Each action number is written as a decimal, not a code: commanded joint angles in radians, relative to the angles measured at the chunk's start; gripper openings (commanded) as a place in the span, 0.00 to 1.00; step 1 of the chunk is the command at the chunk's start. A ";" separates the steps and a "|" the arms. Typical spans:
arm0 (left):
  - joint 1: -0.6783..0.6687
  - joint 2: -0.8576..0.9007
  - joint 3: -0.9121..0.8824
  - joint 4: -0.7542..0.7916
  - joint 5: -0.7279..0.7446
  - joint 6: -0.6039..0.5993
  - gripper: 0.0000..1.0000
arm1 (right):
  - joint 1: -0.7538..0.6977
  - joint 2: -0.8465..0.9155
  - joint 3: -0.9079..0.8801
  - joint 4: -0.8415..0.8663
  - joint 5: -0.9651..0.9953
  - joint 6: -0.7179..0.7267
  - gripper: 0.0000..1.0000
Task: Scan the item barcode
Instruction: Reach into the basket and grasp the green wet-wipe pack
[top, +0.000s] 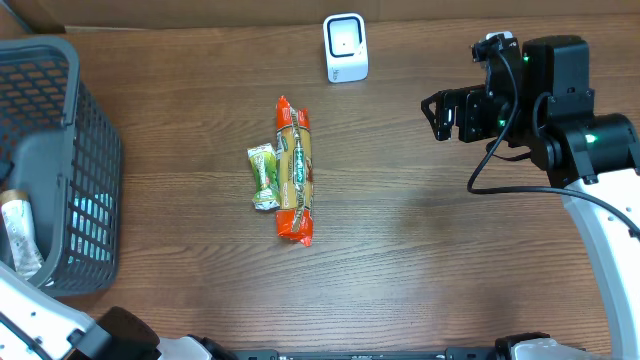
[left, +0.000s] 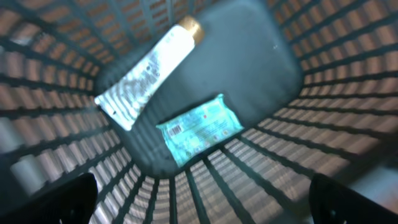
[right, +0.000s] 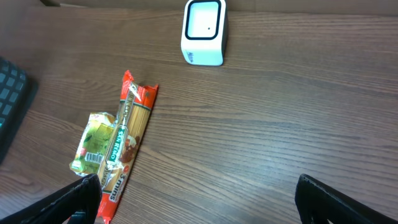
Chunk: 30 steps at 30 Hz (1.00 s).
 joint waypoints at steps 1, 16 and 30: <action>0.026 0.015 -0.196 0.095 0.080 0.096 0.99 | -0.002 0.000 0.027 0.002 -0.005 -0.004 1.00; 0.025 0.015 -0.786 0.740 0.101 0.408 1.00 | -0.002 0.001 0.021 0.003 -0.005 -0.005 1.00; 0.024 0.024 -0.873 0.915 0.101 0.657 1.00 | -0.002 0.068 0.021 0.004 -0.022 -0.004 1.00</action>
